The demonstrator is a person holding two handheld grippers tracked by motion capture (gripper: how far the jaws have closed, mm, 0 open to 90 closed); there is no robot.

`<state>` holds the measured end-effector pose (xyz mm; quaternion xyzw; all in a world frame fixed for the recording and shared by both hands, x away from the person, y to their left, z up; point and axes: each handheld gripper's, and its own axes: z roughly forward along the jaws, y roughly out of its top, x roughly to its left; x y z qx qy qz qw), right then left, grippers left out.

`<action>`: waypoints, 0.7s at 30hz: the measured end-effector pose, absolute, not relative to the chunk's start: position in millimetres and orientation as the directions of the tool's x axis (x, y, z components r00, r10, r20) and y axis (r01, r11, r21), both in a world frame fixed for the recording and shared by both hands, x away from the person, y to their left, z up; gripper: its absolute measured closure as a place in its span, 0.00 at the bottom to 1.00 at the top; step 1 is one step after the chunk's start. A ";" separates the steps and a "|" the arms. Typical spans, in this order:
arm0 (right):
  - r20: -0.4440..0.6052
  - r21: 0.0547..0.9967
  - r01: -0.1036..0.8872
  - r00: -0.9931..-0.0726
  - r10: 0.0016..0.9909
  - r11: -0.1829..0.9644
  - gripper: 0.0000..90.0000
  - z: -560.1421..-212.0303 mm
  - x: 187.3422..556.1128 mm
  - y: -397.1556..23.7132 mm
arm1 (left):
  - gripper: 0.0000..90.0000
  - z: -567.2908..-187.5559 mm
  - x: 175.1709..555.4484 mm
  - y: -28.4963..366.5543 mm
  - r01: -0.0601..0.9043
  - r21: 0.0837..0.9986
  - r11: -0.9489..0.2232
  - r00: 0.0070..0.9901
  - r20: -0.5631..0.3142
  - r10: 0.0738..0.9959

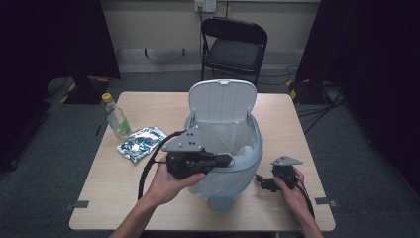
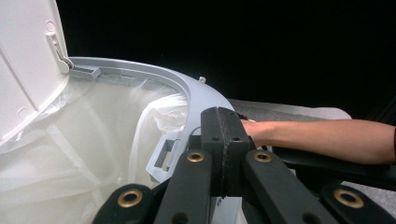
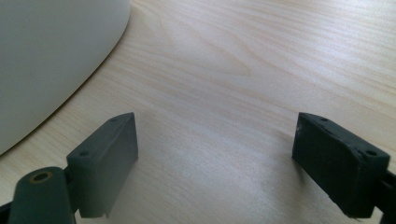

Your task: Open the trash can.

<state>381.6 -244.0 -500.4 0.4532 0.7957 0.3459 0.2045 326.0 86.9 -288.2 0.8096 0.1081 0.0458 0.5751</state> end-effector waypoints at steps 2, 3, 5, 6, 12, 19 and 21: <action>-0.012 0.736 0.579 -0.506 0.863 0.350 0.15 -500.5 381.6 -244.1 | 1.00 -288.4 326.2 87.1 0.135 0.941 -0.310 0.971 -0.063 0.232; -0.012 0.736 0.579 -0.506 0.863 0.350 0.15 -500.5 381.6 -244.1 | 1.00 -288.4 326.2 87.1 0.135 0.941 -0.310 0.971 -0.063 0.232; -0.012 0.736 0.580 -0.505 0.863 0.350 0.15 -500.4 381.6 -244.1 | 1.00 -288.7 326.9 87.1 0.138 0.943 -0.303 0.969 -0.066 0.237; -0.012 0.736 0.580 -0.506 0.863 0.350 0.15 -500.4 381.6 -244.0 | 1.00 -289.2 329.8 88.7 0.148 0.945 -0.292 0.967 -0.077 0.243; -0.014 0.735 0.580 -0.504 0.864 0.351 0.15 -500.3 381.6 -243.9 | 0.94 -289.6 332.7 97.6 0.170 0.951 -0.258 0.959 -0.099 0.265; -0.014 0.735 0.580 -0.504 0.863 0.351 0.15 -500.3 381.6 -243.9 | 0.86 -288.3 344.3 133.0 0.204 0.965 -0.164 0.928 -0.137 0.347; -0.014 0.735 0.580 -0.504 0.863 0.351 0.15 -500.3 381.6 -243.9 | 0.86 -288.8 345.3 137.9 0.205 0.966 -0.159 0.923 -0.137 0.359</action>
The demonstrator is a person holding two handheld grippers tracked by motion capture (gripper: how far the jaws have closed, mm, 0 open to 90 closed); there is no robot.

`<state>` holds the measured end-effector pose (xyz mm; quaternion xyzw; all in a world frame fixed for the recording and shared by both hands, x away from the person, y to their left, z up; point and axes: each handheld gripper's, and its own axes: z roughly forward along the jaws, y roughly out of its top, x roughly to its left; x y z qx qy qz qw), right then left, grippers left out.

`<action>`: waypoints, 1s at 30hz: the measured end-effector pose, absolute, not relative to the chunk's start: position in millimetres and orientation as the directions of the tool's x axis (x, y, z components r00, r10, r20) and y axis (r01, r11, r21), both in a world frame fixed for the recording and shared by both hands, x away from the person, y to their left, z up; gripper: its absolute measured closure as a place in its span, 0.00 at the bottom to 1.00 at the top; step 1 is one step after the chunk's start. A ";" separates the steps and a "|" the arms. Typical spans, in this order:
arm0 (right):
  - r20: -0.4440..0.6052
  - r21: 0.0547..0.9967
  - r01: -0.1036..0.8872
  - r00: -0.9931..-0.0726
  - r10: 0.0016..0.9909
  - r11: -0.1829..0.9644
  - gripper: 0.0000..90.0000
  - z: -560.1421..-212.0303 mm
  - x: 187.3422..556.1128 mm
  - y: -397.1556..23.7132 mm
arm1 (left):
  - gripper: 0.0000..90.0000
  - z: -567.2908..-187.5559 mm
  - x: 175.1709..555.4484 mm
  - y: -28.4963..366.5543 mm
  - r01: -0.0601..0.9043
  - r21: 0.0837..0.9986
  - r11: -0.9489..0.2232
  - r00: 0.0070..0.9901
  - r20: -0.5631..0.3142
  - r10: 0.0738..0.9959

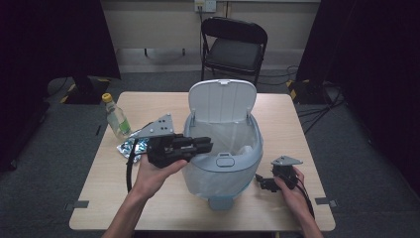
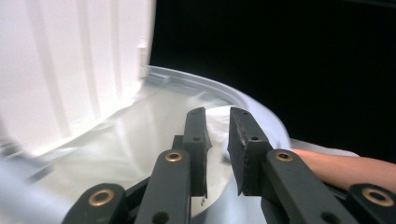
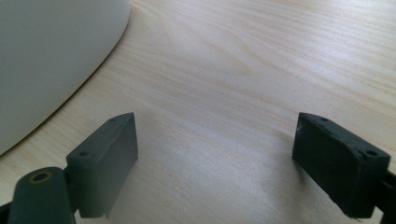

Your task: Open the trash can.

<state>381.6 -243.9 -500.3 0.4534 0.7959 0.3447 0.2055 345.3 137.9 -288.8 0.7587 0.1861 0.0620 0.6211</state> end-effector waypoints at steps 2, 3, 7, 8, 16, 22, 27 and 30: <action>-0.014 0.735 0.581 -0.504 0.864 0.351 0.15 -500.3 381.6 -243.9 | 0.82 -290.5 346.8 148.8 0.199 0.969 -0.146 0.913 -0.129 0.388; -0.015 0.735 0.580 -0.504 0.863 0.351 0.15 -500.4 381.6 -244.0 | 0.82 -292.1 348.1 155.0 0.194 0.971 -0.138 0.911 -0.126 0.392; -0.014 0.735 0.581 -0.504 0.864 0.351 0.15 -500.3 381.6 -243.9 | 0.82 -302.8 354.4 180.7 0.238 0.969 -0.065 0.892 -0.191 0.410; -0.014 0.735 0.581 -0.504 0.864 0.351 0.15 -500.3 381.6 -243.9 | 0.81 -304.6 355.3 184.9 0.243 0.968 -0.060 0.888 -0.197 0.416; -0.011 0.732 0.591 -0.489 0.872 0.340 0.13 -500.2 381.6 -241.4 | 0.64 -325.8 368.1 225.2 0.279 0.957 -0.076 0.819 -0.196 0.539; -0.009 0.733 0.591 -0.487 0.873 0.337 0.13 -500.4 381.6 -241.1 | 0.53 -357.2 387.1 265.8 0.370 0.926 -0.079 0.725 -0.234 0.648; -0.010 0.733 0.590 -0.487 0.873 0.338 0.13 -500.4 381.6 -241.2 | 0.50 -393.7 404.1 290.0 0.442 0.889 -0.119 0.651 -0.227 0.724; -0.009 0.733 0.591 -0.487 0.873 0.337 0.13 -500.4 381.6 -241.1 | 0.49 -421.1 416.1 298.2 0.495 0.852 -0.169 0.618 -0.208 0.758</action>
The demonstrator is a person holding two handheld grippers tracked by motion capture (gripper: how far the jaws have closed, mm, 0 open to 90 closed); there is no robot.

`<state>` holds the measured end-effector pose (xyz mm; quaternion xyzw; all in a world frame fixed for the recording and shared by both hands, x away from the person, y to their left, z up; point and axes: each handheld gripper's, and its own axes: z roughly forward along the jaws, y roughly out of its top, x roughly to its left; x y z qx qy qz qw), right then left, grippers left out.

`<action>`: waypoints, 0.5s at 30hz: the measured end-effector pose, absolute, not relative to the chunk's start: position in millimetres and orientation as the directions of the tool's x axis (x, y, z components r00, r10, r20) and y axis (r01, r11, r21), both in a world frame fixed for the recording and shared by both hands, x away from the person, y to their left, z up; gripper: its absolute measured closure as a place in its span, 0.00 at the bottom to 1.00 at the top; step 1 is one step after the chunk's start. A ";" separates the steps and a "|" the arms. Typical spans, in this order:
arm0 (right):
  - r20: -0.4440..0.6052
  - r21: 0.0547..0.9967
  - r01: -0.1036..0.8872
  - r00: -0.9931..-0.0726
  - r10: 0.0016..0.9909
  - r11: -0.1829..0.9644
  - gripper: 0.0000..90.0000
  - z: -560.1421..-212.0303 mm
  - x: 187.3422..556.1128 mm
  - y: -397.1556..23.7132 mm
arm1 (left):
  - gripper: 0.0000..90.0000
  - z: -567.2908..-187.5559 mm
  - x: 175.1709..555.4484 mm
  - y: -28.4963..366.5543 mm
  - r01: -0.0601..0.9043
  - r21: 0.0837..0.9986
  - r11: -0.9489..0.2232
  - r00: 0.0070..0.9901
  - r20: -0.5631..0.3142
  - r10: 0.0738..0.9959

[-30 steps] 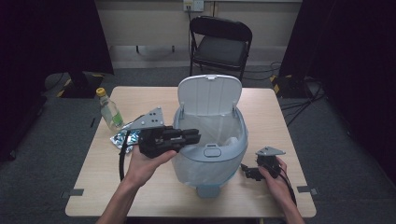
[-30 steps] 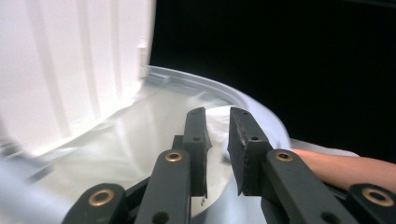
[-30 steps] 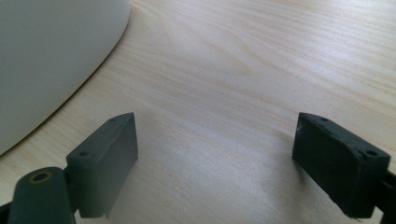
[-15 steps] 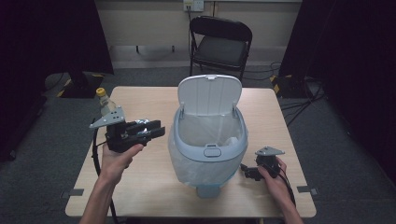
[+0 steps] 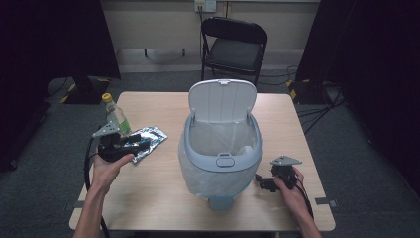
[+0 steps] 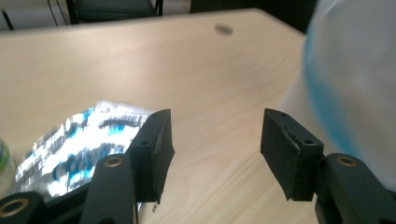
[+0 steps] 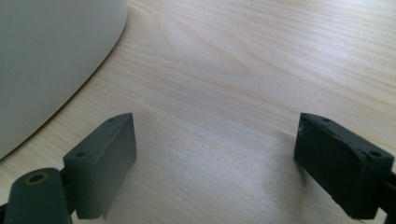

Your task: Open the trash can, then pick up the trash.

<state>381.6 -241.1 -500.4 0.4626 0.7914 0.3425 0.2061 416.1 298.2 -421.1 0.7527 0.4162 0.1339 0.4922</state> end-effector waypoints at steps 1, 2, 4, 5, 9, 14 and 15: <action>-0.009 0.733 0.591 -0.487 0.873 0.337 0.13 -500.4 381.6 -241.1 | 0.48 -429.1 419.0 299.8 0.513 0.837 -0.190 0.598 -0.191 0.778; -0.009 0.733 0.591 -0.487 0.873 0.337 0.13 -500.4 381.6 -241.1 | 0.48 -434.2 421.2 301.6 0.531 0.825 -0.194 0.595 -0.199 0.779; -0.009 0.733 0.591 -0.487 0.873 0.337 0.13 -500.4 381.6 -241.1 | 0.46 -444.8 425.4 305.2 0.552 0.806 -0.214 0.584 -0.190 0.789; -0.009 0.733 0.591 -0.487 0.873 0.337 0.13 -500.4 381.6 -241.2 | 0.44 -448.8 427.4 307.7 0.559 0.798 -0.226 0.582 -0.183 0.793; -0.009 0.733 0.591 -0.487 0.873 0.337 0.13 -500.4 381.6 -241.2 | 0.42 -459.4 430.8 310.8 0.575 0.775 -0.262 0.568 -0.148 0.810; -0.010 0.732 0.591 -0.487 0.873 0.338 0.13 -500.3 381.7 -241.2 | 0.44 -475.8 437.7 313.8 0.613 0.733 -0.296 0.546 -0.123 0.829; -0.010 0.733 0.589 -0.489 0.872 0.339 0.13 -500.4 381.8 -241.3 | 0.44 -479.1 439.1 313.9 0.624 0.722 -0.298 0.539 -0.121 0.833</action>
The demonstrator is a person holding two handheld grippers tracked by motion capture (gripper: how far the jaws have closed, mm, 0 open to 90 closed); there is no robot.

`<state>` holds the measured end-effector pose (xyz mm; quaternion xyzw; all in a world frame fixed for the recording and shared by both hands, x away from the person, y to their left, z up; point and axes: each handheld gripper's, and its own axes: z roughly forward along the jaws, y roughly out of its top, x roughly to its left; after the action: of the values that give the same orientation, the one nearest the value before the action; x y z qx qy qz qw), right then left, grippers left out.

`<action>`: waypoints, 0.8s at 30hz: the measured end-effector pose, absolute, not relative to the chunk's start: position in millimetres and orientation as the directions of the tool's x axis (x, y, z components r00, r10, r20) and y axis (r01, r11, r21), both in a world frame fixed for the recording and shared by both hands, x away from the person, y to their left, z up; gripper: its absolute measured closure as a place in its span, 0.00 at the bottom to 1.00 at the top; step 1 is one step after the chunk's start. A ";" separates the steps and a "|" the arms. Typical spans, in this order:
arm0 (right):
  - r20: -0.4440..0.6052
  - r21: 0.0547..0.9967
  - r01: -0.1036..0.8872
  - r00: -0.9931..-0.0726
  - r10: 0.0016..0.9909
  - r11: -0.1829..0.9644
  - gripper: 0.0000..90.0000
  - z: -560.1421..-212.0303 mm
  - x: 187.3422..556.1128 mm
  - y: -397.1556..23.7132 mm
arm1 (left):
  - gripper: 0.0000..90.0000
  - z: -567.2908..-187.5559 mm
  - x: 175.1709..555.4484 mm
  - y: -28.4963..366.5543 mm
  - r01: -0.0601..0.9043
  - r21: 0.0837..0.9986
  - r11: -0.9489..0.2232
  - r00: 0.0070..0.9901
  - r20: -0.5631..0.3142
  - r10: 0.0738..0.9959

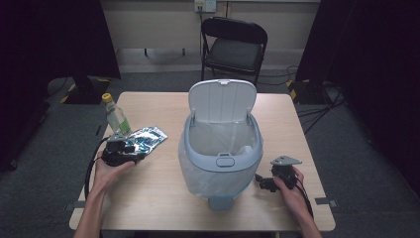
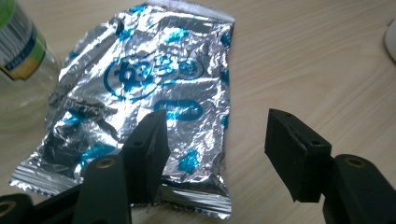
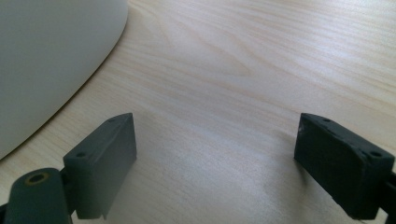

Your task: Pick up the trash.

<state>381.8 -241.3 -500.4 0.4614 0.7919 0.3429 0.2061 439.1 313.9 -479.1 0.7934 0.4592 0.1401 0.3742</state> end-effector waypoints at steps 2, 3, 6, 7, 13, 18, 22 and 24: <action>-0.011 0.732 0.590 -0.488 0.873 0.339 0.13 -500.3 381.7 -241.3 | 0.43 -484.1 439.9 312.3 0.634 0.698 -0.333 0.552 -0.106 0.827; -0.009 0.733 0.590 -0.489 0.872 0.338 0.13 -500.4 381.7 -241.2 | 0.43 -485.8 439.8 311.4 0.638 0.692 -0.338 0.546 -0.097 0.832; -0.009 0.733 0.590 -0.488 0.873 0.338 0.13 -500.4 381.7 -241.2 | 0.44 -489.4 439.8 309.9 0.632 0.691 -0.350 0.544 -0.075 0.835; -0.009 0.733 0.590 -0.488 0.873 0.338 0.13 -500.4 381.7 -241.2 | 0.44 -489.1 440.0 309.6 0.634 0.688 -0.354 0.544 -0.071 0.836; -0.016 0.732 0.587 -0.493 0.870 0.346 0.13 -500.4 381.1 -241.7 | 0.46 -491.3 437.9 303.4 0.615 0.693 -0.377 0.527 -0.005 0.850; -0.016 0.732 0.587 -0.493 0.870 0.346 0.13 -500.4 381.1 -241.7 | 0.59 -490.2 440.1 307.5 0.619 0.694 -0.368 0.517 -0.006 0.856; -0.015 0.733 0.587 -0.493 0.870 0.345 0.13 -500.5 381.2 -241.7 | 0.76 -490.4 439.4 305.4 0.608 0.703 -0.368 0.527 -0.011 0.850; -0.015 0.733 0.587 -0.493 0.870 0.345 0.13 -500.5 381.2 -241.7 | 0.83 -490.9 440.6 306.0 0.611 0.707 -0.356 0.524 -0.024 0.851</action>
<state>381.2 -241.7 -500.5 0.4589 0.7936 0.3419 0.2070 440.6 306.0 -490.9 0.8042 0.4546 0.1771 0.3394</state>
